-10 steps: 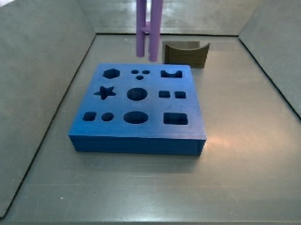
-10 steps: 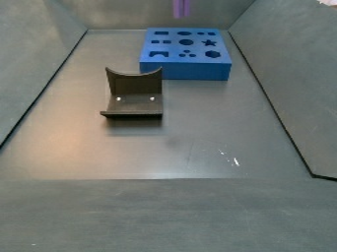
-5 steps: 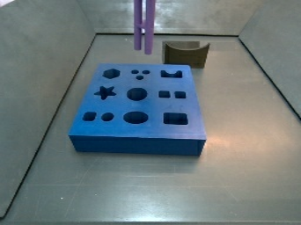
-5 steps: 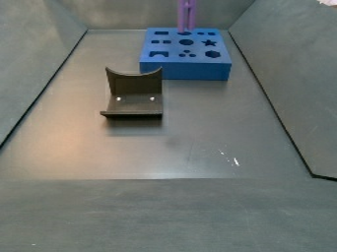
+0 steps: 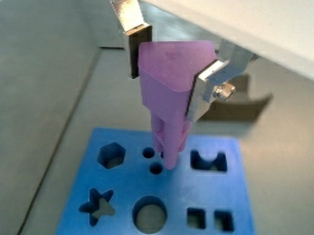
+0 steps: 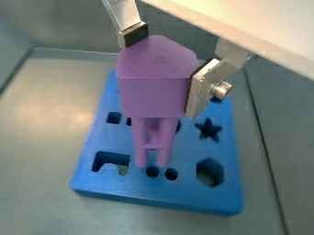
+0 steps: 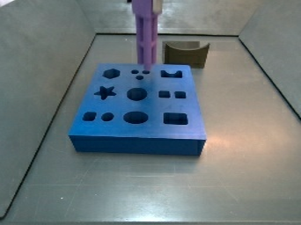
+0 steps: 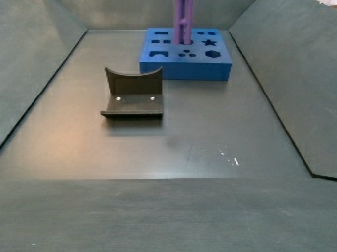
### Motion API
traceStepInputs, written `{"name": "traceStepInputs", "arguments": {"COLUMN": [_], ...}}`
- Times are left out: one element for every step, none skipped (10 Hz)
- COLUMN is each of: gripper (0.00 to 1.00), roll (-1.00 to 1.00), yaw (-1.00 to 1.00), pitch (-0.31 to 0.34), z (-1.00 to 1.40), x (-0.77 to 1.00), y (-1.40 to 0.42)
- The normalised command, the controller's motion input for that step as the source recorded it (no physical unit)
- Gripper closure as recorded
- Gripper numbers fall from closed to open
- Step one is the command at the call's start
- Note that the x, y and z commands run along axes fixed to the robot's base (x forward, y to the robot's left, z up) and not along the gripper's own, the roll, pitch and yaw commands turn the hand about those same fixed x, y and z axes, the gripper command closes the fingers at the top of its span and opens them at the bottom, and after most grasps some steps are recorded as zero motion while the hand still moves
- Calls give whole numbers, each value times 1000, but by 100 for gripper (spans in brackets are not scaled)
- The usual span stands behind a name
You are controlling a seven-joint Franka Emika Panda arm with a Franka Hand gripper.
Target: Insert the 3 prong object.
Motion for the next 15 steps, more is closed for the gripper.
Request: {"name": "traceStepInputs", "arguments": {"gripper": [100, 100, 100, 100, 100, 100, 100, 100, 100, 100, 100, 100, 100, 100, 100], "roll": [3, 0, -79, 0, 0, 0, -27, -39, -63, -77, -121, -156, -176, -189, -187], "yaw": [-1000, -1000, -671, -71, -49, -37, 114, 189, 214, 174, 86, 9, 0, 0, 0], "pitch": [0, 0, 0, 0, 0, 0, -30, -41, -60, -61, -86, -109, -107, -103, -97], "z": [-580, -526, -180, 0, 0, -31, -180, -249, -231, -214, -337, -383, -380, -374, -346], "x": [-9, -80, -314, -134, -117, -166, -123, -54, -266, -197, 0, 0, 0, 0, 0], "y": [0, 0, 103, 26, 0, 6, 0, 29, 169, 103, 0, 0, 0, 0, 0]}}
